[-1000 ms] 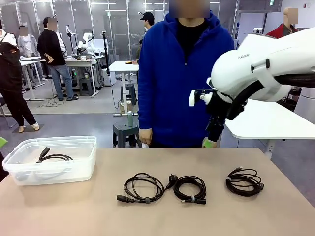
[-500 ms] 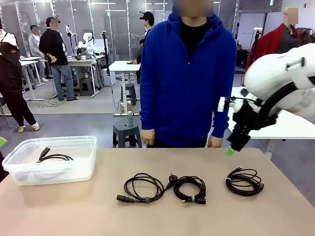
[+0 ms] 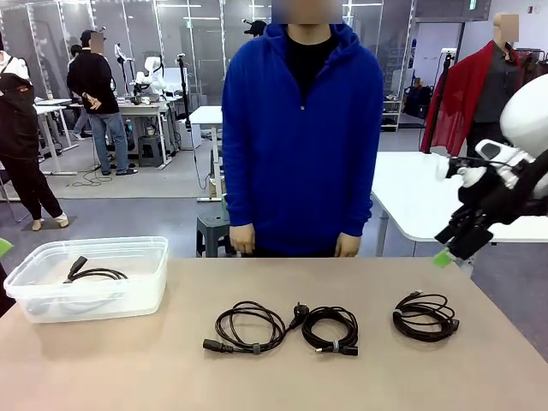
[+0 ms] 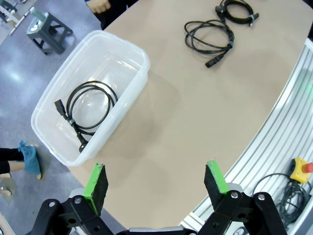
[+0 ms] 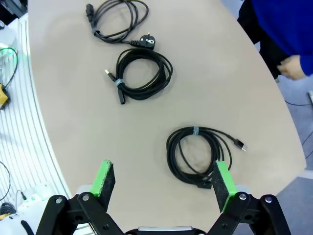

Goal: Organize and store the cables.
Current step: Place the Power Cable into the Organizing box.

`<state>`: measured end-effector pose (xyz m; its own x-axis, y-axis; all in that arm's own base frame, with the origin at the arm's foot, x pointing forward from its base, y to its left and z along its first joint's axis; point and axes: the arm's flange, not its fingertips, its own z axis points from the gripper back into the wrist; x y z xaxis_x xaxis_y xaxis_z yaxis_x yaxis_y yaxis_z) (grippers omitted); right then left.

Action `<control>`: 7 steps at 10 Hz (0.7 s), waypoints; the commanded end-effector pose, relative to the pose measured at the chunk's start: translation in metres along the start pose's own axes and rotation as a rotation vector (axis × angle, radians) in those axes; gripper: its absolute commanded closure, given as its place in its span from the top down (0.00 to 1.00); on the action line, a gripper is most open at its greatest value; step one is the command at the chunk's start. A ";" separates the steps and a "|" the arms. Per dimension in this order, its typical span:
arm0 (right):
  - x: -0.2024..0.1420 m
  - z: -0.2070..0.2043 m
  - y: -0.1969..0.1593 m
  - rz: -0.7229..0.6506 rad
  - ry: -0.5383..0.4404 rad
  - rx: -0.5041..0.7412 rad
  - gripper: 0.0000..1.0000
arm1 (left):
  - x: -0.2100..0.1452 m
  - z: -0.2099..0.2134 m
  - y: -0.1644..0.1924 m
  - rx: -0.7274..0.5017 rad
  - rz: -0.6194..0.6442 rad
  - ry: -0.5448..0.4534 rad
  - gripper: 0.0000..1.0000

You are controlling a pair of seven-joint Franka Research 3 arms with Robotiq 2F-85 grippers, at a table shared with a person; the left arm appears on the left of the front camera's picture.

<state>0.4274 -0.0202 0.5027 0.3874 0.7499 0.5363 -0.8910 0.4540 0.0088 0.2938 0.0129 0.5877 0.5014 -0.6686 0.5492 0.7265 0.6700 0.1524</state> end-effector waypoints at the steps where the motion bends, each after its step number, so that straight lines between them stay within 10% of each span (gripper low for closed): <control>1: -0.029 0.012 0.013 0.002 -0.062 0.005 1.00 | 0.000 -0.001 0.000 -0.004 -0.001 0.002 1.00; 7: -0.070 0.016 0.025 0.035 -0.120 0.035 1.00 | 0.000 -0.001 0.000 -0.004 -0.001 0.002 1.00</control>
<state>0.3808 -0.0649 0.4849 0.3616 0.7162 0.5970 -0.9025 0.4296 0.0312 0.2938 0.0129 0.5877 0.5013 -0.6686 0.5492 0.7265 0.6700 0.1524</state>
